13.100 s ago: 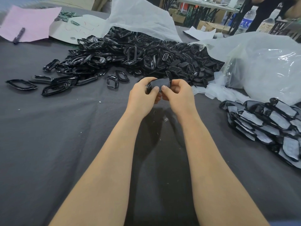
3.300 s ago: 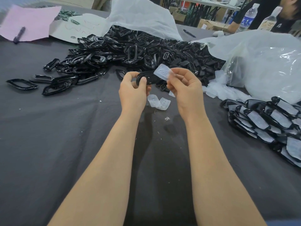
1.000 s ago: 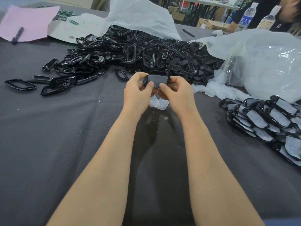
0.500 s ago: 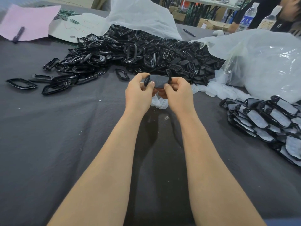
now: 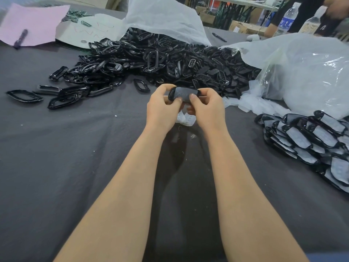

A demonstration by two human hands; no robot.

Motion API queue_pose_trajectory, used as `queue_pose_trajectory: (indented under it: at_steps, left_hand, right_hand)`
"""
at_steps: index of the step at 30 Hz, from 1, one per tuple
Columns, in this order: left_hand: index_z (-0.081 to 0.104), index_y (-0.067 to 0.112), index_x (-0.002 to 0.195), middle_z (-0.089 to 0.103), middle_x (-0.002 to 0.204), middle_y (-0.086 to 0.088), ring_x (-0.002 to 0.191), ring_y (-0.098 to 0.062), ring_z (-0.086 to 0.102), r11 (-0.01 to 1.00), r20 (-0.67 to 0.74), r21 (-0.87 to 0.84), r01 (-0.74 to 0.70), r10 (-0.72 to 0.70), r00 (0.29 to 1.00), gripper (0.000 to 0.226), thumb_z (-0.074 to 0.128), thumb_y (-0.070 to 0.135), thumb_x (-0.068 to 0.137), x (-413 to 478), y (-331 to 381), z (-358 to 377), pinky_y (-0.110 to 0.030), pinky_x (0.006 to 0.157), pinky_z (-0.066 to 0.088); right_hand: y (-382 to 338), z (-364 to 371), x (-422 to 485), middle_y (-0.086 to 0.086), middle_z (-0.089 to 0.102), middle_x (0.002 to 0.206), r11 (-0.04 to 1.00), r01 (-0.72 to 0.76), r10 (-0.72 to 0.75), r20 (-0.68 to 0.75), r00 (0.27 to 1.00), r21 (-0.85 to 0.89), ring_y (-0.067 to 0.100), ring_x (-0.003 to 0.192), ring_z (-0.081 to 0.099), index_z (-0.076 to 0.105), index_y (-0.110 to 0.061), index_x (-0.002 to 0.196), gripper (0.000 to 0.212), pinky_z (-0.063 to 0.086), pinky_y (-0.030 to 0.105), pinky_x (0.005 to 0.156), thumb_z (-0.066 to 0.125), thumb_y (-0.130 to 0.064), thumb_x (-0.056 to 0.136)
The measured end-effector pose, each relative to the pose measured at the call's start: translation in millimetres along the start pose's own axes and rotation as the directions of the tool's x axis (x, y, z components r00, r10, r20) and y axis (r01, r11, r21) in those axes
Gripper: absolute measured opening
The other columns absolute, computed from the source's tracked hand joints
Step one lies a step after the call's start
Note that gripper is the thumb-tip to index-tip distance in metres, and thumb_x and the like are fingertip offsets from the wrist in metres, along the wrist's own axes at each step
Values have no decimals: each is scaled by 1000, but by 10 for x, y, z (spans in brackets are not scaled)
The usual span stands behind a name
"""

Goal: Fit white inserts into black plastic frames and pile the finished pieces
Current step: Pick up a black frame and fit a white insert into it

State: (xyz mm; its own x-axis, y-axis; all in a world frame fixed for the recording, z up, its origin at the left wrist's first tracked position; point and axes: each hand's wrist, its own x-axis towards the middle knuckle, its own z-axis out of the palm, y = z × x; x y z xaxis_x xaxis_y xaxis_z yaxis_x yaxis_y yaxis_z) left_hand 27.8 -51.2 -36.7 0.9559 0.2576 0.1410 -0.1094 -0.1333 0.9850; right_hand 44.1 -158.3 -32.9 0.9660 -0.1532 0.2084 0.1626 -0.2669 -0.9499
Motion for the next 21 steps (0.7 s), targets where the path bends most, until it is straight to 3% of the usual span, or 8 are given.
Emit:
queue_pose_trajectory:
  at_steps: [4,7,10,14,21]
  left_hand:
    - [55,32,91,69,89,-6,83,-20,66,1000,-11,3,-5,5,1000,19,62,14,89,9,2,-10,-41,84,56]
    - [58,28,91,69,94,-5,91,-21,66,999,-36,-41,-15,13,999,12,62,17,91,11,0,-12,-46,89,54]
    - [62,26,87,69,92,-5,95,-24,67,994,-53,-113,13,-19,998,18,60,9,91,24,-18,-14,-47,91,54]
    - [65,22,84,69,82,-1,86,-18,67,973,-40,-219,68,-79,996,23,55,3,92,50,-29,-24,-44,88,56]
    - [63,23,89,68,86,0,90,-17,66,982,-2,-185,45,-46,999,26,48,4,97,58,-45,-14,-42,92,55]
  right_hand:
    - [8,-33,13,3,63,75,998,-32,29,54,998,59,3,53,60,57,-8,96,5,54,21,62,58,-5,93]
    - [-6,-28,-8,5,64,75,996,-24,15,106,994,82,6,55,61,57,-10,91,8,55,23,62,58,-3,92]
    - [-23,-8,-22,12,64,78,994,-32,18,137,990,102,15,60,63,57,-12,90,10,57,29,65,57,-2,92]
    - [-24,-6,-28,10,64,77,994,-31,17,137,990,102,13,59,63,57,-13,88,12,55,24,60,58,-2,92]
    - [7,-13,-7,8,65,77,992,-62,49,115,992,112,12,59,63,61,-6,97,6,56,23,60,58,-4,92]
